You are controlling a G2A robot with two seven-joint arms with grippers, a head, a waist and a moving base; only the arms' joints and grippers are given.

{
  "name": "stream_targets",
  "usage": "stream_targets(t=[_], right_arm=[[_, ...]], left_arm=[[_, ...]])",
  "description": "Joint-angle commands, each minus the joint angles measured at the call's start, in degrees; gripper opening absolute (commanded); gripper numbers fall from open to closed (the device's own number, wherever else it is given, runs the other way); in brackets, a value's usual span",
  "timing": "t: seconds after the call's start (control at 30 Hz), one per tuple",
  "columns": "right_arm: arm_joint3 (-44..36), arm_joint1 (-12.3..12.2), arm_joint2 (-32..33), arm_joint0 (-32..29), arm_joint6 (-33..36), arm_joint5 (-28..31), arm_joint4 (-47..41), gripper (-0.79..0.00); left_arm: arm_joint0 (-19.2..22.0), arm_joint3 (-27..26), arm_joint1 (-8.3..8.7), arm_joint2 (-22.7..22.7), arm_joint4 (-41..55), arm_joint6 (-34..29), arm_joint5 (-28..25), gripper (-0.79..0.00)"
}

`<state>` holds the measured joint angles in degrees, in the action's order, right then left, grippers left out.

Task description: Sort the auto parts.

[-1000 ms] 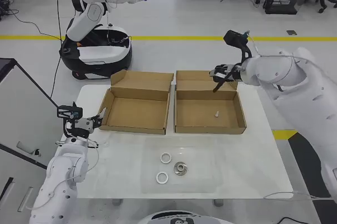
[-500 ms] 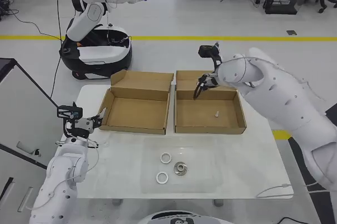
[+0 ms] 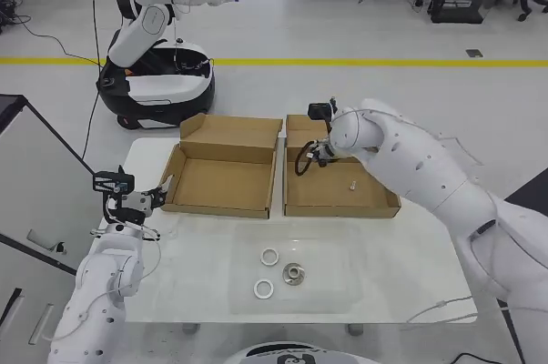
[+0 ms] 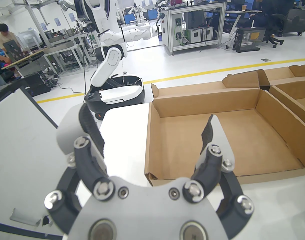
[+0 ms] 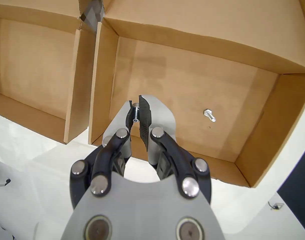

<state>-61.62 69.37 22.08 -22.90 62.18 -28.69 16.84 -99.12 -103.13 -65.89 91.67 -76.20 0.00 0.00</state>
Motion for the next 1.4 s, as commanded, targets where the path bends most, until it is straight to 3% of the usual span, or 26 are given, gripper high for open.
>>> stream_targets(t=[0.0, 0.73, 1.37], right_arm=[[1.9, 0.8, -0.5, -0.1, -0.4, 0.2, -0.1, -0.785], [18.8, 8.5, -2.6, -1.1, -1.0, 4.9, -0.3, -0.785], [27.0, 13.0, -2.8, -1.3, -0.4, 7.3, 2.0, -0.785]], left_arm=[[0.0, 0.0, 0.00, 0.0, 0.0, 0.0, 0.0, 0.000], [0.0, 0.0, 0.00, 0.0, 0.0, 0.0, 0.0, 0.000], [0.0, 0.0, 0.00, 0.0, 0.0, 0.0, 0.0, 0.000]])
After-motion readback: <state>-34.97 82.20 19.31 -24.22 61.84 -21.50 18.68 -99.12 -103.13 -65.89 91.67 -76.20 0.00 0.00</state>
